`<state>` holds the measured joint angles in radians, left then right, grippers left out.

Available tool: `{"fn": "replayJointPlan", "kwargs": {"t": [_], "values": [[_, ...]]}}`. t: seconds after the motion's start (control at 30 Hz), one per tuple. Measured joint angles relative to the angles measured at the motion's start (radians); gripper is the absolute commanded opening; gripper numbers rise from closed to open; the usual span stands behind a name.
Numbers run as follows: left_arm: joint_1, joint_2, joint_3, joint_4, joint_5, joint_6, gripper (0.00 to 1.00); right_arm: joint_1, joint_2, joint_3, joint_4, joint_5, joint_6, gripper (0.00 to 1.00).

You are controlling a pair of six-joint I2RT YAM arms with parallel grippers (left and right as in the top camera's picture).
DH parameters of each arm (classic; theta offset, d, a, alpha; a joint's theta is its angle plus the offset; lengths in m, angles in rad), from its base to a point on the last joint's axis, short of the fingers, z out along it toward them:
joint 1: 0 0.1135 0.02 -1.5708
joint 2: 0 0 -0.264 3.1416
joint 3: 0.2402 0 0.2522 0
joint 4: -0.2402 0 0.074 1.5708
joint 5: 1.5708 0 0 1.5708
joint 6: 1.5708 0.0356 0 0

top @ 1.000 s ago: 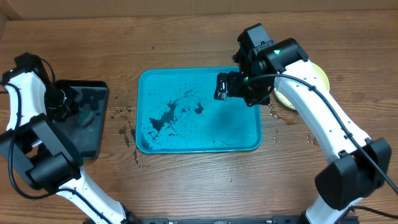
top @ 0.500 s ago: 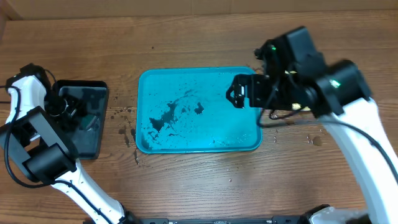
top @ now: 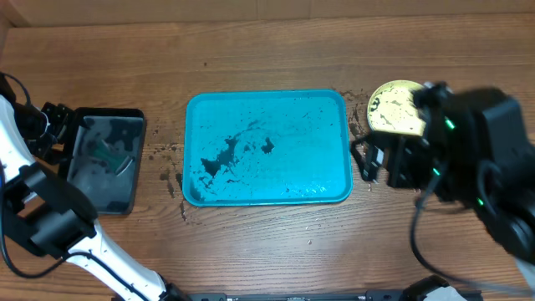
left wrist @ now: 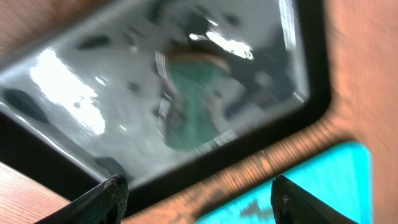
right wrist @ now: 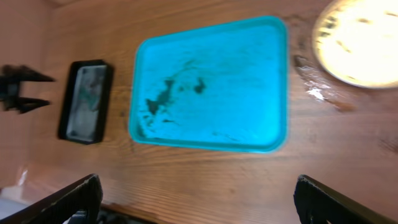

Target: Clean dirty plates on tray and stack at the side

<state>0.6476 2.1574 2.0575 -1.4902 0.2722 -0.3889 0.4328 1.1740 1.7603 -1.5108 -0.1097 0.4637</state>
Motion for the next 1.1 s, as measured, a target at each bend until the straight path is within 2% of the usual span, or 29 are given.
{"fn": "replayJointPlan", "kwargs": {"t": [0.2,0.33,0.53,0.63,0.83,0.9,0.93,0.97,1.1], "values": [[-0.039,-0.15,0.002,-0.045,0.187,0.178,0.78,0.0,-0.132,-0.006,-0.127,0.114,0.038,1.0],[-0.115,-0.316,0.004,-0.072,0.26,0.274,0.75,0.0,-0.274,-0.082,-0.168,0.19,0.05,1.0],[-0.256,-0.518,-0.034,-0.069,0.281,0.322,0.7,0.0,-0.439,-0.249,-0.125,0.241,0.057,1.0],[-0.361,-0.636,-0.12,-0.058,0.266,0.337,0.7,0.0,-0.497,-0.35,-0.062,0.251,0.057,1.0],[-0.526,-0.911,-0.403,0.107,0.172,0.293,0.7,0.0,-0.511,-0.478,0.022,0.257,0.057,1.0],[-0.549,-1.022,-0.502,0.173,0.127,0.247,0.72,0.0,-0.508,-0.497,0.034,0.257,0.057,1.0],[-0.556,-1.078,-0.548,0.196,0.104,0.225,0.82,0.0,-0.506,-0.501,0.035,0.258,0.056,1.0],[-0.557,-1.144,-0.594,0.217,0.081,0.205,1.0,0.0,-0.504,-0.505,0.04,0.258,0.057,1.0],[-0.557,-1.344,-0.713,0.25,0.002,0.141,1.0,0.0,-0.504,-0.505,0.045,0.259,0.057,1.0]]}}
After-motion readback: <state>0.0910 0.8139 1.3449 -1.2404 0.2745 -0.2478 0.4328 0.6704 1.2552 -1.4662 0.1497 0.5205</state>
